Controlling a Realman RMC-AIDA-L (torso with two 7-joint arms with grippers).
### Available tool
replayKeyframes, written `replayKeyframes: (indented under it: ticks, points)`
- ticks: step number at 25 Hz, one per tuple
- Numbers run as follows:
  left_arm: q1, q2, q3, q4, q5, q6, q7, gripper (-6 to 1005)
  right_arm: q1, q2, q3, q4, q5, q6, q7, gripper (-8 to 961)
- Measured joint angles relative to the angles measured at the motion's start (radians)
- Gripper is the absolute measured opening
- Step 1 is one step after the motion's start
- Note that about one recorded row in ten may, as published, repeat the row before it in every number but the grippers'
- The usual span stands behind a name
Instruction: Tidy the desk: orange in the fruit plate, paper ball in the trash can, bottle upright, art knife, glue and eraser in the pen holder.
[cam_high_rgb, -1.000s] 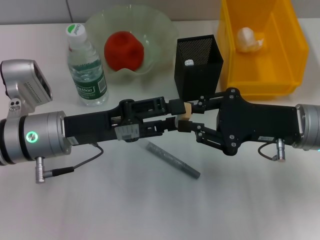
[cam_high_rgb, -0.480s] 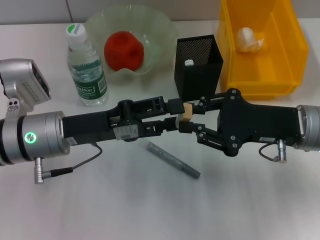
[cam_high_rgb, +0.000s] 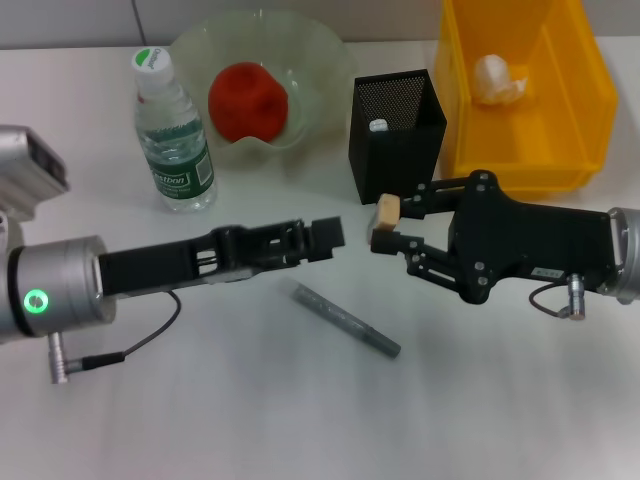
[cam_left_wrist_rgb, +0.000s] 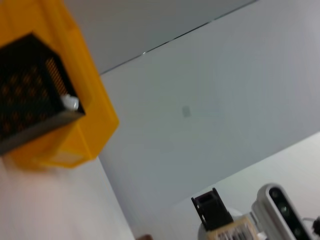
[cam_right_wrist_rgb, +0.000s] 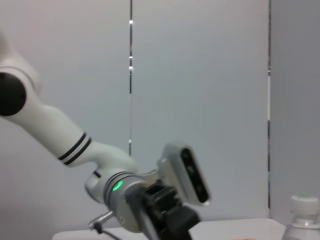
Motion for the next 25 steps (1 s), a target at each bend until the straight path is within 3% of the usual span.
replayKeyframes:
  ticks: [7,11,15,16,17,18,20,25]
  points:
    - [0.092,-0.005,0.0,0.086,0.0,0.005,0.289,786,-0.025,-0.005,0.0,-0.023,0.029,-0.001,0.077,302]
    - [0.15,-0.023,-0.002,0.115,-0.006,0.007,0.534,785,-0.03,-0.006,0.0,-0.03,0.032,0.004,0.125,305]
    - [0.15,-0.023,-0.002,0.115,-0.006,0.007,0.534,784,-0.031,-0.006,0.0,-0.031,0.032,0.006,0.15,308]
    - [0.199,-0.053,-0.011,0.086,-0.004,-0.005,0.861,784,-0.032,-0.007,0.0,-0.031,0.032,0.008,0.153,308]
    - [0.225,-0.07,-0.024,0.074,-0.004,-0.02,1.013,784,-0.033,-0.009,-0.003,-0.032,0.033,0.026,0.164,309]
    - [0.225,-0.07,-0.024,0.074,-0.004,-0.02,1.013,785,-0.033,-0.009,-0.003,-0.032,0.033,0.026,0.164,310]
    - [0.244,-0.081,-0.032,0.026,-0.005,-0.081,1.181,785,-0.033,-0.01,-0.008,-0.033,0.032,0.05,0.172,311]
    - [0.24,-0.081,-0.04,-0.007,-0.01,-0.08,1.224,784,-0.033,-0.01,-0.009,-0.035,0.027,0.061,0.172,314]
